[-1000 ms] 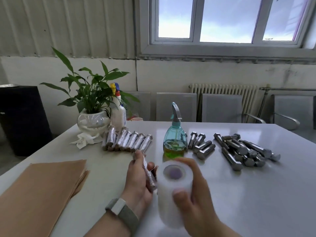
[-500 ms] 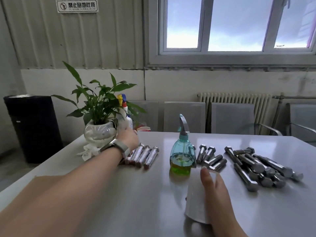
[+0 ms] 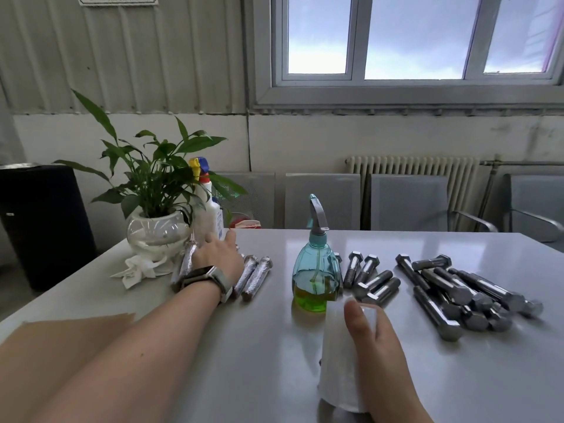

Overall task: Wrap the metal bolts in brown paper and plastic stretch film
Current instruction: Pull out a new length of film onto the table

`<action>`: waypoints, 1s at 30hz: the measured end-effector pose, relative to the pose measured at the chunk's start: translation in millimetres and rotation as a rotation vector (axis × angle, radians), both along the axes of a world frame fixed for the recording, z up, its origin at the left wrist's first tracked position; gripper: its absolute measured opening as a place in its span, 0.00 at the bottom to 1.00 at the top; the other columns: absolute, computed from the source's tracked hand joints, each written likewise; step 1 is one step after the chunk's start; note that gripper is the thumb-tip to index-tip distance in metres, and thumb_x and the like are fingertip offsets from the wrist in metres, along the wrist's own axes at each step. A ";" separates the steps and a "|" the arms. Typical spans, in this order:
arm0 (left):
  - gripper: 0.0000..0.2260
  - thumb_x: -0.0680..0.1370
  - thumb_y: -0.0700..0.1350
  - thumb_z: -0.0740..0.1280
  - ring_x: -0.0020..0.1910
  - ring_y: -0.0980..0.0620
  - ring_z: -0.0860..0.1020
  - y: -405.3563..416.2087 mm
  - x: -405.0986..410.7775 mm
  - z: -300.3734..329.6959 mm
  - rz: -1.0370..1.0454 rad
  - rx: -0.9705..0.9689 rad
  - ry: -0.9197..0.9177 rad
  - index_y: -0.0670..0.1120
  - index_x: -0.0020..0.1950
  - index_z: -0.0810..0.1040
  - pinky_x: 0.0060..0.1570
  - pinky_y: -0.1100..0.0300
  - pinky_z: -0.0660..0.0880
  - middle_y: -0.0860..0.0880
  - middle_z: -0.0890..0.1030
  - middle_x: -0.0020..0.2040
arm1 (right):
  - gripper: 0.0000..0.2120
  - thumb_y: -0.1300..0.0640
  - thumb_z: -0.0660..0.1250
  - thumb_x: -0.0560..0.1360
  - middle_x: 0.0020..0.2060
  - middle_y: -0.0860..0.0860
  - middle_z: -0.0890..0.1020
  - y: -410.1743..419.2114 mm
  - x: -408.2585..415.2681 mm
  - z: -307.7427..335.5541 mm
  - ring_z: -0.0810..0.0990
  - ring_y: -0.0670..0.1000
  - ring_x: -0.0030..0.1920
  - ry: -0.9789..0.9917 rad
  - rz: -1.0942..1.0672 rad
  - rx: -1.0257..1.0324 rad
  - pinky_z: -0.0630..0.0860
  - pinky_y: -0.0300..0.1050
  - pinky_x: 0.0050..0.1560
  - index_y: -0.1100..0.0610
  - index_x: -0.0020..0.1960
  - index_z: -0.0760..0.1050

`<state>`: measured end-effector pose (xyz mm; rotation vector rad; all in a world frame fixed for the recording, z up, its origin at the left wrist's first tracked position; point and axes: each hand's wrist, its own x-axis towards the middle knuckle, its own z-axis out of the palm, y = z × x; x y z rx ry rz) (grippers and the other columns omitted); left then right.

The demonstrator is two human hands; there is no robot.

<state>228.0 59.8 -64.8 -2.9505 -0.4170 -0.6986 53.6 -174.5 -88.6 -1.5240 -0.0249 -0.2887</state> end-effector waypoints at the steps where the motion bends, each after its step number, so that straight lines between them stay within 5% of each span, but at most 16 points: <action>1: 0.16 0.77 0.50 0.58 0.53 0.42 0.77 0.0 0.6 -1.9 -0.003 0.004 -0.004 0.50 0.65 0.66 0.37 0.55 0.65 0.41 0.72 0.57 | 0.25 0.24 0.63 0.56 0.43 0.58 0.82 -0.2 0.0 -0.3 0.82 0.63 0.45 0.000 0.002 -0.001 0.78 0.67 0.50 0.40 0.43 0.75; 9: 0.16 0.79 0.52 0.58 0.60 0.41 0.72 -5.4 -32.9 17.3 -0.106 -0.195 -0.087 0.48 0.64 0.71 0.52 0.51 0.72 0.41 0.71 0.61 | 0.25 0.23 0.64 0.56 0.43 0.58 0.82 0.2 -2.2 0.1 0.82 0.64 0.45 0.017 0.014 0.041 0.79 0.67 0.48 0.40 0.43 0.75; 15: 0.04 0.77 0.49 0.64 0.41 0.50 0.77 -47.3 -122.4 45.2 -0.469 -0.700 -0.421 0.50 0.44 0.76 0.40 0.57 0.73 0.49 0.77 0.46 | 0.26 0.27 0.66 0.59 0.46 0.62 0.81 -3.4 -12.7 12.4 0.82 0.67 0.46 0.054 0.070 0.117 0.80 0.68 0.44 0.46 0.46 0.76; 17: 0.04 0.77 0.49 0.67 0.37 0.61 0.76 -65.6 -156.0 39.7 -0.619 -0.806 -0.329 0.53 0.42 0.76 0.34 0.70 0.70 0.54 0.79 0.42 | 0.27 0.30 0.67 0.62 0.47 0.65 0.80 -6.2 -15.7 17.5 0.82 0.68 0.44 0.057 0.101 0.165 0.81 0.63 0.37 0.50 0.49 0.76; 20: 0.04 0.77 0.48 0.67 0.39 0.65 0.77 -87.6 -190.1 20.8 -0.752 -0.900 -0.129 0.54 0.43 0.79 0.37 0.76 0.69 0.57 0.78 0.41 | 0.34 0.30 0.67 0.62 0.48 0.67 0.79 -8.3 -19.7 22.8 0.82 0.67 0.41 0.044 0.133 0.204 0.79 0.54 0.32 0.56 0.55 0.74; 24: 0.06 0.77 0.46 0.67 0.41 0.62 0.78 -94.5 -203.6 -1.5 -0.778 -0.882 -0.068 0.53 0.42 0.83 0.40 0.72 0.71 0.59 0.79 0.43 | 0.38 0.25 0.64 0.60 0.51 0.65 0.79 -8.7 -17.9 18.3 0.80 0.67 0.51 0.014 0.052 0.142 0.79 0.67 0.48 0.54 0.56 0.74; 30: 0.09 0.76 0.44 0.67 0.40 0.56 0.81 -96.8 -202.6 -11.1 -0.742 -1.210 0.091 0.55 0.41 0.85 0.30 0.63 0.76 0.56 0.83 0.43 | 0.33 0.20 0.64 0.56 0.48 0.55 0.82 -14.0 -9.6 12.0 0.82 0.59 0.50 0.021 -0.068 0.166 0.78 0.65 0.53 0.43 0.49 0.73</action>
